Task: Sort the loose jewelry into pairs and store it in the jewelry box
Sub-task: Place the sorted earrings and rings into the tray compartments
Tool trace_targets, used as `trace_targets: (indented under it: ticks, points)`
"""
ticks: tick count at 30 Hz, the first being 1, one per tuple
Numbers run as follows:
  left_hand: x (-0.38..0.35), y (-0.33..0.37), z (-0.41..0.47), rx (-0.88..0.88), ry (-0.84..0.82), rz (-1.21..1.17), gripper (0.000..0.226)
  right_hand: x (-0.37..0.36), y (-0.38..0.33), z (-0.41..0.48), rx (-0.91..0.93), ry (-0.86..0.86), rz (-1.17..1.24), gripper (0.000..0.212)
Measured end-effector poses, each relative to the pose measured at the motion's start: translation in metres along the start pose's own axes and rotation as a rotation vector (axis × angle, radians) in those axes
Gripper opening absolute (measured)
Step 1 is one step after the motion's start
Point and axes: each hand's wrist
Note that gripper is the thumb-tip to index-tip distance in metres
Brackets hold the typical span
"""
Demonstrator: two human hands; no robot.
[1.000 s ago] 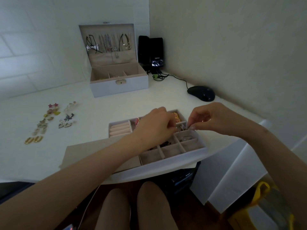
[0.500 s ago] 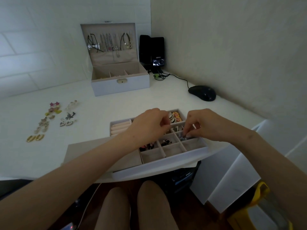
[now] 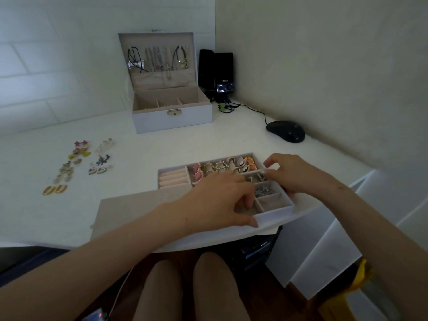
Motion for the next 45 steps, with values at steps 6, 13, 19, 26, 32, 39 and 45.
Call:
trace_targets:
  ticks: [6,13,19,26,32,39,45]
  points:
    - [-0.002,0.002,-0.001,-0.143,0.022,0.034,0.015,-0.001,-0.004,0.003,0.005,0.040,0.053,0.026]
    - [0.008,-0.032,0.004,-0.011,0.148,0.087,0.011,0.004,-0.018,0.026,-0.058,0.146,0.254,0.020]
    - [-0.002,-0.054,0.011,0.152,0.194,0.141,0.014,-0.001,-0.037,0.051,-0.083,0.191,0.191,0.029]
    - [-0.009,-0.054,0.000,0.203,0.274,0.183,0.014,-0.006,-0.042,0.060,-0.068,0.179,0.130,0.026]
    - [-0.006,-0.041,-0.005,0.130,0.303,0.159,0.008,-0.004,-0.036,0.060,-0.045,0.102,0.106,0.026]
    - [-0.007,-0.022,-0.014,0.016,0.269,0.096,0.008,0.006,-0.026,0.048,-0.052,-0.100,0.091,0.016]
    - [-0.002,-0.025,-0.021,0.072,0.256,-0.031,0.014,0.013,-0.041,0.039,0.017,-0.037,-0.108,0.013]
Point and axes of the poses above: each hand's wrist, its own z-axis towards the middle knuckle, its own x-axis out of the back of the hand, y = z × x, and after that the axes turned 9 degrees about -x, right-handed
